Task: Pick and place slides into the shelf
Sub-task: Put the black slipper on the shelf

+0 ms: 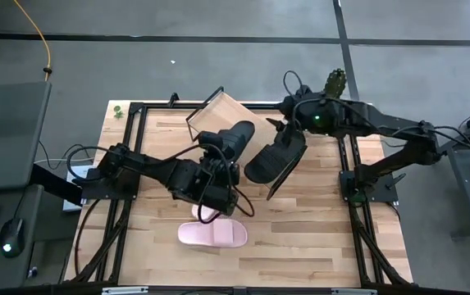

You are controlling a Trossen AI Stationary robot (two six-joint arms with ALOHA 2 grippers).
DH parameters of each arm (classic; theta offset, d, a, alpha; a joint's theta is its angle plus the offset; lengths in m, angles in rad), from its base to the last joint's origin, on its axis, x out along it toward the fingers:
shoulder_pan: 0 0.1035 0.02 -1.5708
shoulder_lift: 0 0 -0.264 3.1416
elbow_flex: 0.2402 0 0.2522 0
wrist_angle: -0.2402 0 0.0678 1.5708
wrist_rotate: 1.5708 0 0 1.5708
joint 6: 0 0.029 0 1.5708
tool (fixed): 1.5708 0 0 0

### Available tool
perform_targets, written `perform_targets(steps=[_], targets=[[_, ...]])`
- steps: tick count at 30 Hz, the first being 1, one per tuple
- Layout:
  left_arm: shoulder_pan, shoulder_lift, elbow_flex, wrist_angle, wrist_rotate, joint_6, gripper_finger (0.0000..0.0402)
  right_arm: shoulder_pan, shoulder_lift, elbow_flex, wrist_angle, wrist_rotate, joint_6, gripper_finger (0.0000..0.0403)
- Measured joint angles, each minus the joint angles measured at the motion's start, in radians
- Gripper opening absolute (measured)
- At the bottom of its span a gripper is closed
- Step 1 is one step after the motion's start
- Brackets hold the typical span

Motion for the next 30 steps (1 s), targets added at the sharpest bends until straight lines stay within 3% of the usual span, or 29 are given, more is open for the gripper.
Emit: perform_targets(steps=[7,18,25,30], targets=[[0.046,0.000,0.000,0.019,0.042,0.033,0.0000,0.000,-0.045,0.001,-0.024,-0.001,0.021,0.0211],[0.080,0.000,0.000,0.336,0.169,0.323,0.0000,0.000,-0.054,0.001,-0.079,-0.012,0.047,0.0211],[0.101,0.000,0.000,0.341,0.164,0.350,0.0000,0.000,-0.054,0.001,-0.116,-0.032,0.051,0.0211],[0.124,0.000,0.000,0.346,0.225,0.363,0.0000,0.000,-0.053,0.001,-0.116,-0.046,0.062,0.0211]])
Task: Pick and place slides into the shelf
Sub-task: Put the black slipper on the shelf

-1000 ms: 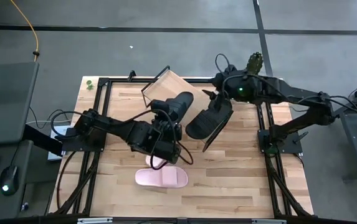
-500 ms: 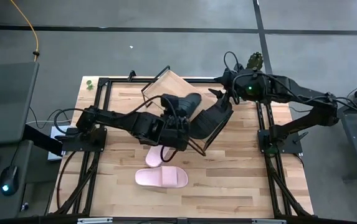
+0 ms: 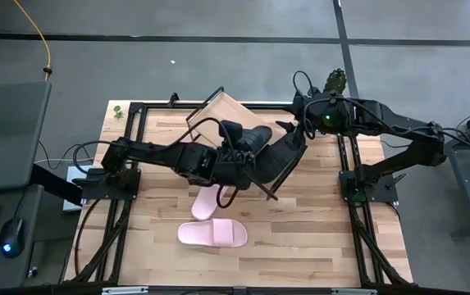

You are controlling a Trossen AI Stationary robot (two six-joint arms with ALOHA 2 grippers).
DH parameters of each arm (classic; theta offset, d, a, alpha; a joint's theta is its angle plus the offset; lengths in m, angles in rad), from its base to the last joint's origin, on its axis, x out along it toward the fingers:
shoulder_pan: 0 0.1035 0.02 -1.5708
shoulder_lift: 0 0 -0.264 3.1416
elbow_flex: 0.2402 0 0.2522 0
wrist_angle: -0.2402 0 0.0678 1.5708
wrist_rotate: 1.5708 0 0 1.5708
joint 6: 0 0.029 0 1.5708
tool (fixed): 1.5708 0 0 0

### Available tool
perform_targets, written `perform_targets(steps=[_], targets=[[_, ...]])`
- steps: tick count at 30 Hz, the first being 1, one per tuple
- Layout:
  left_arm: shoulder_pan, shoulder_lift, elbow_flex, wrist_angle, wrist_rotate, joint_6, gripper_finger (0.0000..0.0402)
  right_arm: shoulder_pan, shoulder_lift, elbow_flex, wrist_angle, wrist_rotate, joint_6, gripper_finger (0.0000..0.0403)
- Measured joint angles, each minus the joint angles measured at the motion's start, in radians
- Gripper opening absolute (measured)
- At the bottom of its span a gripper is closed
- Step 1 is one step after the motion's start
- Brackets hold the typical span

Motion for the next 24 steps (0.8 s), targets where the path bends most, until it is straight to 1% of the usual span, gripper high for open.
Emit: perform_targets(steps=[6,10,12,16,20,24], targets=[[0.043,-0.007,0.000,0.004,0.095,0.078,0.0000,0.001,0.000,0.000,-0.001,-0.004,-0.016,0.0211],[0.069,-0.033,-0.001,0.029,0.115,0.119,0.0000,0.003,0.000,0.000,-0.001,-0.004,-0.018,0.0211],[0.082,-0.056,0.000,0.054,0.121,0.129,0.0000,0.003,0.001,0.000,-0.003,-0.004,-0.018,0.0211],[0.104,-0.113,0.000,0.052,0.159,0.137,0.0000,0.003,0.001,0.000,-0.006,-0.003,-0.019,0.0211],[0.119,-0.175,0.000,0.054,0.173,0.147,0.0000,0.003,0.001,0.000,-0.002,0.009,-0.019,0.0211],[0.133,-0.222,0.000,0.044,0.219,0.147,0.0000,0.003,0.001,0.000,0.002,0.013,-0.019,0.0211]])
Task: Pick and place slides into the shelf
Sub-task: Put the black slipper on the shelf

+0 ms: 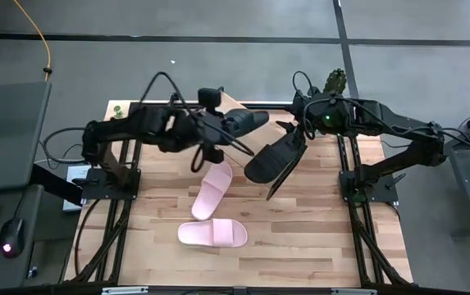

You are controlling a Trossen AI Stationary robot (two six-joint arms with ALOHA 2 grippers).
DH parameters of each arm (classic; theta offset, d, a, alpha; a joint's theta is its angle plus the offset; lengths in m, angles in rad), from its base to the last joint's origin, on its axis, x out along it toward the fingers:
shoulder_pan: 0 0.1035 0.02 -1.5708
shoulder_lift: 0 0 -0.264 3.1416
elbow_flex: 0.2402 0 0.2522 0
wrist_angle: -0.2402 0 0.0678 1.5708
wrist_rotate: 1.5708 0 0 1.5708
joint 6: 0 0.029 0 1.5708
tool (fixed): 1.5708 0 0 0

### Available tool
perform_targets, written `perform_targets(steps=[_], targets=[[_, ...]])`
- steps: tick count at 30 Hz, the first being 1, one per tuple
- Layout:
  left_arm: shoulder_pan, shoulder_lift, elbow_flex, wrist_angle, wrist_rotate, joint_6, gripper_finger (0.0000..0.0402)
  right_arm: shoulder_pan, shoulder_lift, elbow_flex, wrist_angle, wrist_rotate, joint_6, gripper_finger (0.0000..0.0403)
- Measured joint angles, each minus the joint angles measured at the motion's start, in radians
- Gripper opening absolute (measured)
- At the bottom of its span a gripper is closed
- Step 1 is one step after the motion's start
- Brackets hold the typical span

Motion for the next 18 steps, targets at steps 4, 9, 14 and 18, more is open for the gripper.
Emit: perform_targets(steps=[4,9,14,18], targets=[[0.009,-0.034,0.000,-0.005,0.061,-0.006,0.0000,0.000,0.000,0.000,0.005,0.000,0.000,0.0211],[0.005,-0.049,0.000,-0.015,0.069,-0.005,0.0000,0.000,0.000,0.000,0.015,0.000,0.000,0.0211],[0.007,-0.051,0.000,-0.048,0.069,-0.021,0.0000,0.000,0.000,0.000,0.015,0.000,-0.004,0.0211],[0.007,-0.051,0.000,-0.051,0.101,-0.019,0.0000,0.000,0.000,0.000,0.015,0.000,-0.004,0.0211]])
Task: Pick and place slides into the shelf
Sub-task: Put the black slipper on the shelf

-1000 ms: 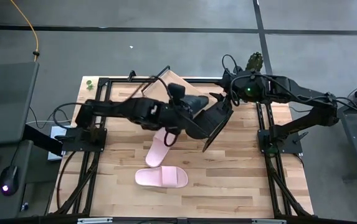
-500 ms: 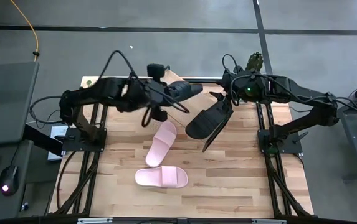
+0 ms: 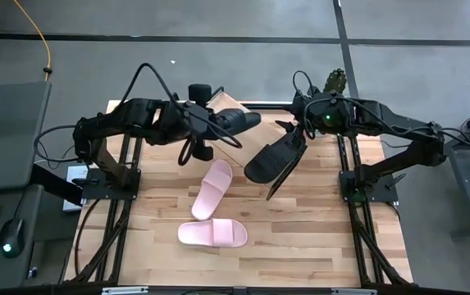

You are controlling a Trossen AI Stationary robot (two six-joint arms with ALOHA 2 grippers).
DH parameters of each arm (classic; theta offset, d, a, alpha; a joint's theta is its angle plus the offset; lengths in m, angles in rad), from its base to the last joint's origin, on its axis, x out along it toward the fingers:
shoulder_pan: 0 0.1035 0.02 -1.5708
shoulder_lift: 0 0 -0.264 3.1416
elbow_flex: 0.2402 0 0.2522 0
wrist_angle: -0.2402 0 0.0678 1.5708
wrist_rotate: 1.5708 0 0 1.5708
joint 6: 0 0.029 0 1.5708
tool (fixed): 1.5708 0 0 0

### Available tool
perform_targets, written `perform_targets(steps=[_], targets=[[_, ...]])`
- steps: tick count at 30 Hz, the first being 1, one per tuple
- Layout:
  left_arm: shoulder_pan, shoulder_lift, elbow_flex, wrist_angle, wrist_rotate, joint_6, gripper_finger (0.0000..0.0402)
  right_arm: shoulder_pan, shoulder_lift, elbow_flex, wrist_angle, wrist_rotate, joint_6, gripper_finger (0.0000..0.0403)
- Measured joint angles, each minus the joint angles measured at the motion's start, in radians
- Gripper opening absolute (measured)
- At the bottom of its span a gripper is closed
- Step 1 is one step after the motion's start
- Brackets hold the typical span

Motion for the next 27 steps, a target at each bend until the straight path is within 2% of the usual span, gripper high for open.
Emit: perform_targets(steps=[11,15,20,27], targets=[[0.000,-0.003,-0.020,0.087,0.010,0.093,0.0000,0.000,0.000,0.000,0.000,-0.005,0.004,0.0211],[0.002,-0.012,-0.021,0.091,-0.028,0.109,0.0000,0.000,0.000,0.000,0.000,-0.021,0.004,0.0211],[0.031,-0.056,-0.020,0.081,0.075,0.066,0.0000,0.000,0.000,0.000,-0.001,-0.023,0.004,0.0211],[0.045,-0.107,-0.099,0.085,0.106,0.049,0.0000,0.001,0.000,-0.001,0.000,-0.028,0.007,0.0211]])
